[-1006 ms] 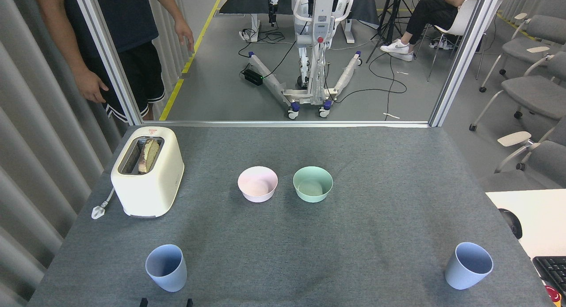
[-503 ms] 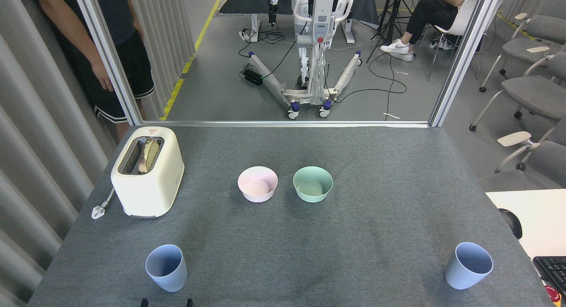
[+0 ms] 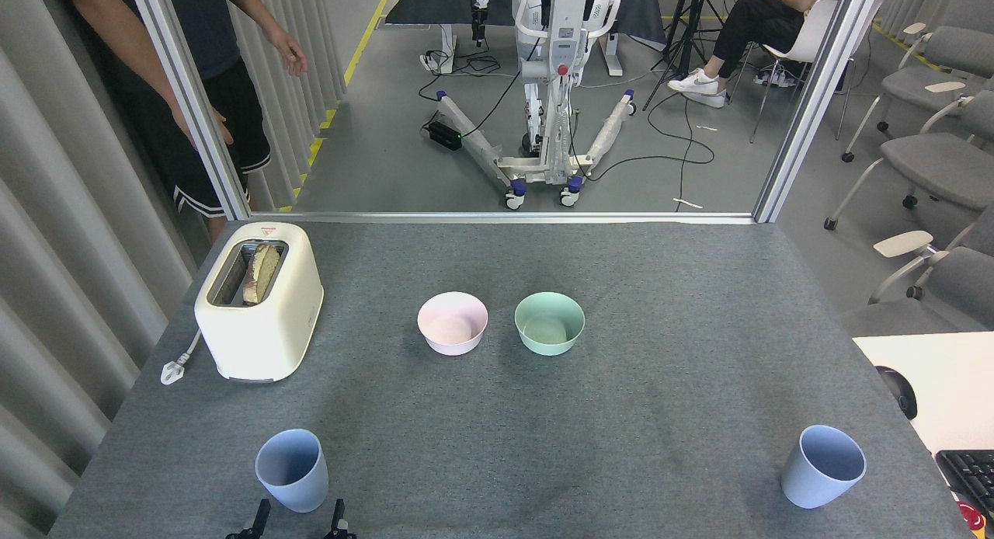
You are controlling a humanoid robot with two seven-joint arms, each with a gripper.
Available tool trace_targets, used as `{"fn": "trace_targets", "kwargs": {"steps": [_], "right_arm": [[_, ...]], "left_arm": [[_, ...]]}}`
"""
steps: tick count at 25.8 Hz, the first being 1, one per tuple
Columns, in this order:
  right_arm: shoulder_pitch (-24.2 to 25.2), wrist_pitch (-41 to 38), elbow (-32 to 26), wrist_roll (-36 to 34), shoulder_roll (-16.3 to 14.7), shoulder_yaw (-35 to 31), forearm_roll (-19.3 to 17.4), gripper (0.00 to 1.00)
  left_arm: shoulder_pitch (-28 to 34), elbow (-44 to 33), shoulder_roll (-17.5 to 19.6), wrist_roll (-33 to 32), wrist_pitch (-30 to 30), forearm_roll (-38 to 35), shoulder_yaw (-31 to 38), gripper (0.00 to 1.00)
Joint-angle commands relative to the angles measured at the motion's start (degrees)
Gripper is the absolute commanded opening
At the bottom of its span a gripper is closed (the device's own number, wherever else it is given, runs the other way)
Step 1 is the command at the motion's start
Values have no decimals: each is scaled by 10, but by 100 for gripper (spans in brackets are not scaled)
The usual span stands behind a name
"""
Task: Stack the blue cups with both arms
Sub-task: 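Reach the left gripper up to the blue cup nearest it and grasp it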
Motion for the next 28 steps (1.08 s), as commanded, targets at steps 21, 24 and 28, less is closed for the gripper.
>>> {"fn": "trace_targets", "kwargs": {"steps": [21,24,28], "right_arm": [[2,-2,1,-1,-1,3,0,100],[3,-2,1,-1,-1,3,0,100],[3,-2,1,-1,-1,3,0,100]], "left_arm": [[-87,113,7,3,0,37,8,100],[-87,113,6,3,4,37,10,100],[-92,113,7,1,17,38,9,80]]}}
